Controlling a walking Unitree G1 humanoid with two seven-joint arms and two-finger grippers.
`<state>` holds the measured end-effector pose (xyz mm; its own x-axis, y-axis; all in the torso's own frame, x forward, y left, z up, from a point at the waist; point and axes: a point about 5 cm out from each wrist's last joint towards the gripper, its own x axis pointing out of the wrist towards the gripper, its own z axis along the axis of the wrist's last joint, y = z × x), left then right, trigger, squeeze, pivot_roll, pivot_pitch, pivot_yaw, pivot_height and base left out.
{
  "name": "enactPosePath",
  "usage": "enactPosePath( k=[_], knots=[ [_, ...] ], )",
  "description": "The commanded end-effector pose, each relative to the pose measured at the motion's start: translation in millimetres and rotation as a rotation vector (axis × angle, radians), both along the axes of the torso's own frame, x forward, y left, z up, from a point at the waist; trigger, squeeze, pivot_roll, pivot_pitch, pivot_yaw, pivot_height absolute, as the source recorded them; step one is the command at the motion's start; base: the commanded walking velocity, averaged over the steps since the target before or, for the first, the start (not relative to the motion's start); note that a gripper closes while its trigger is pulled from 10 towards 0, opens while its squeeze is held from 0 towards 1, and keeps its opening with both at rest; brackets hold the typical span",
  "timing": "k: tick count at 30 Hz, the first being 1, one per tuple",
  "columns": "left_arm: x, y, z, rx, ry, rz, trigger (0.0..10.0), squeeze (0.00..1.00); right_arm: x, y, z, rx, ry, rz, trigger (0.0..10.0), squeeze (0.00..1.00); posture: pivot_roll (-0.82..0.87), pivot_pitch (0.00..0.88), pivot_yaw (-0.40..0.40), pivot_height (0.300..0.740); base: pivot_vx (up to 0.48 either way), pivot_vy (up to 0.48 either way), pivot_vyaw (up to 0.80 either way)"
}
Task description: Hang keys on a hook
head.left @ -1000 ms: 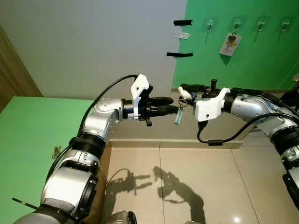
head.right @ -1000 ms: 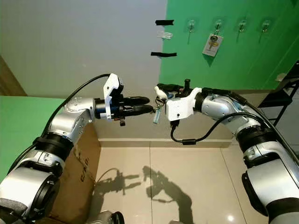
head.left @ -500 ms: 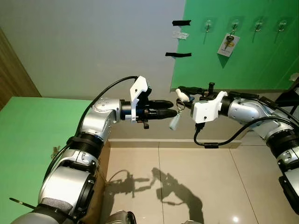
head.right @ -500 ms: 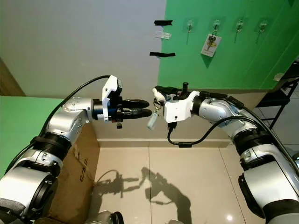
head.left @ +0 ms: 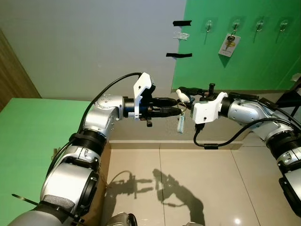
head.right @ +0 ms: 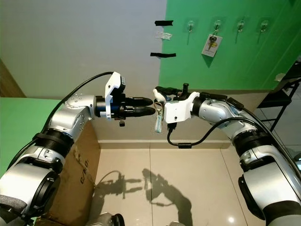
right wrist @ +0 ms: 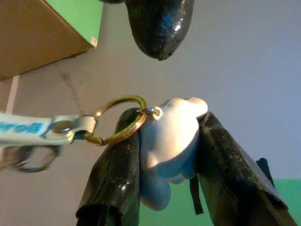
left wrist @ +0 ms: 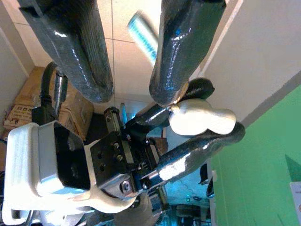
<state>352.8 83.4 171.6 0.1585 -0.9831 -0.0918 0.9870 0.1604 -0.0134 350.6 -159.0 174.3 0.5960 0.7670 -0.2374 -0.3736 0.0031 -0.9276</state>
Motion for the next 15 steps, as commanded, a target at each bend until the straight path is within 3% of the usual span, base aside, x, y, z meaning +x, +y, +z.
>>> enactPosePath(
  k=[1,15],
  knots=[
    [2.9,-3.2,9.0,0.008,-0.028,-0.014,10.0,0.00,2.6,0.7,4.7,-0.011,-0.015,-0.001,0.0,0.00,-0.17,0.000,0.028,0.740,0.000,0.000,0.00],
    [4.2,-6.0,12.7,0.006,-0.031,-0.051,10.0,0.00,2.1,2.1,6.1,-0.007,-0.016,0.006,0.0,0.00,-0.17,0.000,0.040,0.740,0.000,0.000,0.00]
  ],
)
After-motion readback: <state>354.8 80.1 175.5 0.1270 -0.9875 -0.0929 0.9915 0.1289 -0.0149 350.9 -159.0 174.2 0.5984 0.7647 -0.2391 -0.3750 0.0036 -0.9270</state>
